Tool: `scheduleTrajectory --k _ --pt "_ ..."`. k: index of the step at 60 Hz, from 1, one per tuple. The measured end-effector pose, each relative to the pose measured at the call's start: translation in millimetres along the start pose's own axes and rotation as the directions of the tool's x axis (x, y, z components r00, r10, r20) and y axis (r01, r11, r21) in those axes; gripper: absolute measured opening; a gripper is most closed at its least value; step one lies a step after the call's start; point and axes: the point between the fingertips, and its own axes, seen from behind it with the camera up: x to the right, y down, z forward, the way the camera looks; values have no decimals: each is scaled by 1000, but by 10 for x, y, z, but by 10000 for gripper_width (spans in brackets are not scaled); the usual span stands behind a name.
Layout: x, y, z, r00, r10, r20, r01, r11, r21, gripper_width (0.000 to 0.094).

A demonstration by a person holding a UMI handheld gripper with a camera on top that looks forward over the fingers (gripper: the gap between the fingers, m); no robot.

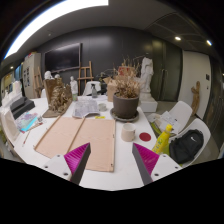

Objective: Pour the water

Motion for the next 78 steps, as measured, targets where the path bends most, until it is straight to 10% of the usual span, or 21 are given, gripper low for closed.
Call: scheduleTrajectory --k 20,42,65,78 --pt "2046 675 818 991 39 -130 -31 998 61 863" --pt "2641 931 2046 995 44 -84 -34 992 122 852" --pt "2740 960 2464 994 -2 -108 13 995 102 304" --pt "2884 555 2423 965 -155 -210 173 982 70 304"
